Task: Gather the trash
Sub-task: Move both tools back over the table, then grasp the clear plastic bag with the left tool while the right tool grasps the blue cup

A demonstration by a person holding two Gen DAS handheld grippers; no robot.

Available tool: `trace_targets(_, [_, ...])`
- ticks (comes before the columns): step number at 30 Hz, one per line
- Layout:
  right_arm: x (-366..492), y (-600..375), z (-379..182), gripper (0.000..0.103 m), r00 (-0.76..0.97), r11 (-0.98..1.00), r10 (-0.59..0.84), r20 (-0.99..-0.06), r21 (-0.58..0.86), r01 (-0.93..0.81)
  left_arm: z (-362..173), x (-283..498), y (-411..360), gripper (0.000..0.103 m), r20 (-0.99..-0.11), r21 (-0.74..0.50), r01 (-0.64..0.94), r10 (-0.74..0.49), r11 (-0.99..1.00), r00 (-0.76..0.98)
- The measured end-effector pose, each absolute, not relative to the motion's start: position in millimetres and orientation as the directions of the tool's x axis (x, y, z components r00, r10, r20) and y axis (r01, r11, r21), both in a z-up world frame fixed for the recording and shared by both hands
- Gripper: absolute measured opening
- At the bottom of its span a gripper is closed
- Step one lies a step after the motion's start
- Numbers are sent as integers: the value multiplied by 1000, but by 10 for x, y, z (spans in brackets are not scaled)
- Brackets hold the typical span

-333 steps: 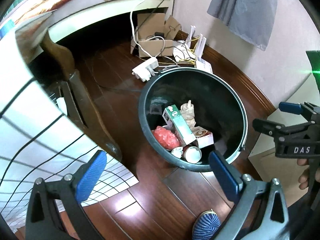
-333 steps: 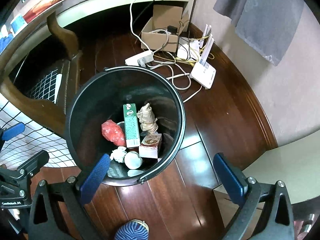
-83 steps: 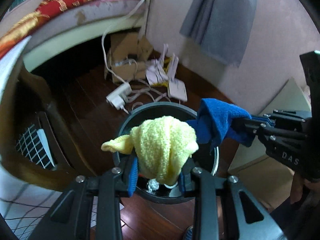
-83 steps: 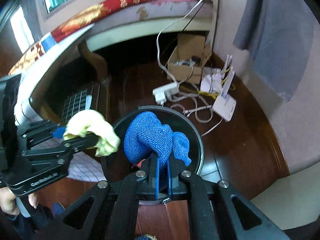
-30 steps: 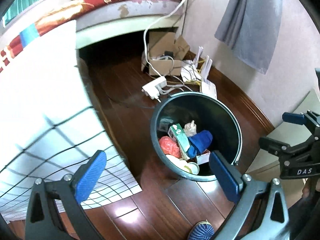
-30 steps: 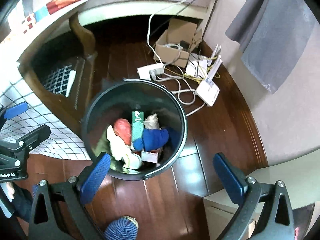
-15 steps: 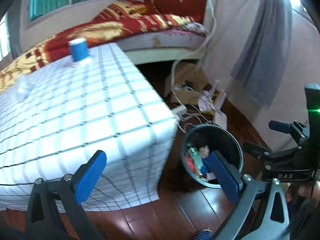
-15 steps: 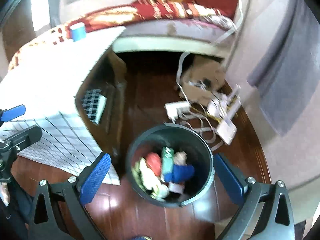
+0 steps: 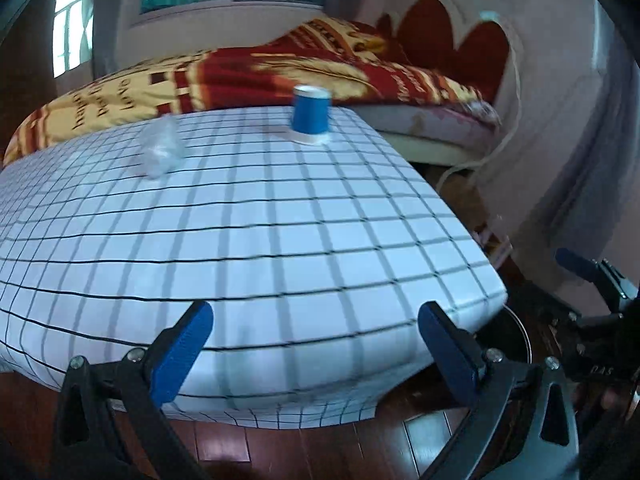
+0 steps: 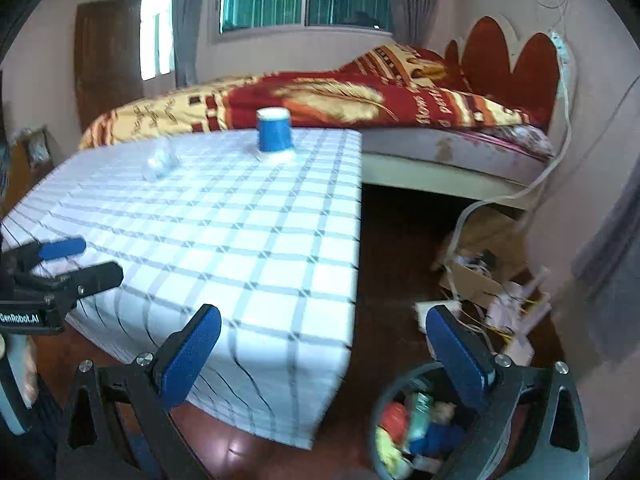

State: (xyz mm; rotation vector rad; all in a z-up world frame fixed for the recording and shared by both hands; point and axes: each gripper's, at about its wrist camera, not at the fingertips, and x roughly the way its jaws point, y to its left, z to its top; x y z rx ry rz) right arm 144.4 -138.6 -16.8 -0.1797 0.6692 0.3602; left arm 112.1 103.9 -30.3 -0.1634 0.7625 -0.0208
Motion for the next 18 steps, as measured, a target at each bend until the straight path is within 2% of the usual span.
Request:
trace_targets(4, [1704, -1038, -172, 103, 682, 903, 343, -647, 28, -428, -302, 1188, 1391, 103, -689, -148, -106, -26, 983, 724])
trace_targets(6, [1889, -830, -194, 103, 584, 877, 388, -713, 92, -471, -283, 1245, 1550, 103, -687, -105, -140, 31, 985, 726])
trace_targets(8, [2035, -627, -149, 103, 564, 879, 367, -740, 78, -470, -268, 1345, 1733, 103, -676, -96, -172, 63, 980, 734])
trace_targets(14, [2713, -186, 5, 103, 606, 881, 354, -713, 37, -471, -284, 1864, 2205, 99, -679, -75, -229, 119, 970, 725])
trace_targets(18, [3304, 53, 22, 103, 610, 881, 347, -713, 26, -472, -366, 2280, 2484, 91, -706, -78, -239, 116, 968, 699])
